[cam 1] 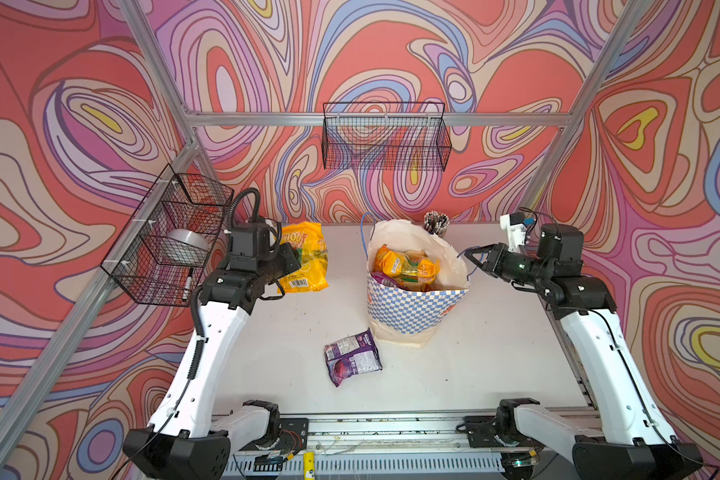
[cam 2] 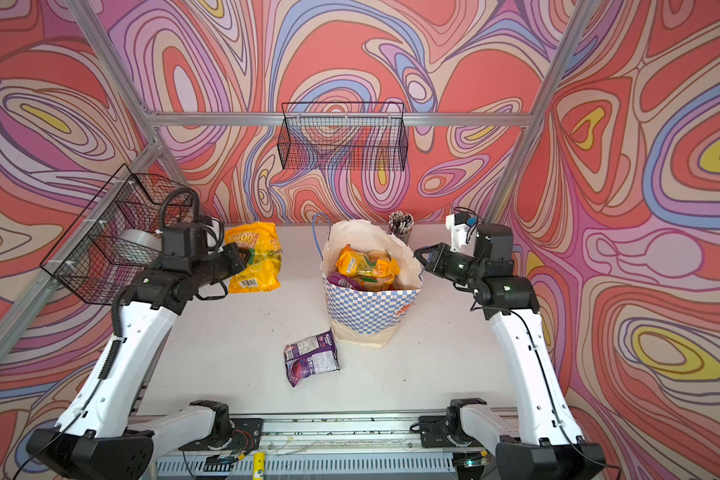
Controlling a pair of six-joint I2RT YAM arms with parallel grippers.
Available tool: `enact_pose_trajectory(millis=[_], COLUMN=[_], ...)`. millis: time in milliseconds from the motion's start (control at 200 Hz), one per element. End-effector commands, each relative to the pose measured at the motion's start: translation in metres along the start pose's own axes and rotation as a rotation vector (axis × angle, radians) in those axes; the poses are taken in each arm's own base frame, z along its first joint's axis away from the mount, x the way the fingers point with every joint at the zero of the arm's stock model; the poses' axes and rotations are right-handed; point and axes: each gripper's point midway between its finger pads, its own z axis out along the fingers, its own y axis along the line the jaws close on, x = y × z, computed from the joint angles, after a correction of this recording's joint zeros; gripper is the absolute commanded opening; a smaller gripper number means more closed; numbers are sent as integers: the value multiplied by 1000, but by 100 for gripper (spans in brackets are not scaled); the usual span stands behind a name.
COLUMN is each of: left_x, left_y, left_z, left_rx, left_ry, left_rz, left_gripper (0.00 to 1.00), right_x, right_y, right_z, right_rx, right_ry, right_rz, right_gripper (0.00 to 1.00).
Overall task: Place the snacks into the paper bag
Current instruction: 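Lift the yellow LOT100 pack with the left gripper over the bag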
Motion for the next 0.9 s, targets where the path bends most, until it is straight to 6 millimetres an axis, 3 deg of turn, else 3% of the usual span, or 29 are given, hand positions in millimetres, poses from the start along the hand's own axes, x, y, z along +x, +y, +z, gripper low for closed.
enact_pose_trajectory(millis=[0, 105, 265, 416, 551, 671, 896], left_x=[-40, -51, -46, -25, 6, 37, 73], left_y=[-55, -100, -167, -224, -267, -286, -297], left_z=[-45, -61, -58, -50, -43, -21, 24], left_rx=[193, 307, 475, 602, 713, 737, 692], left_ry=[-136, -188, -184, -178, -135, -66, -61], left_rz=[62, 162, 296, 455, 593, 704, 895], left_gripper=[13, 12, 11, 11, 11, 11, 11], right_x=[-2, -3, -3, -3, -2, -3, -1], right_y=[9, 10, 12, 13, 14, 15, 16], right_z=[-2, -2, -3, -6, -8, -9, -10], right_rx=[-27, -32, -40, -36, -35, -36, -37], right_ry=[-7, -11, -13, -18, -17, -19, -18], right_rz=[-16, -14, -9, -10, -11, -11, -9], right_gripper=[0, 0, 0, 0, 0, 0, 0])
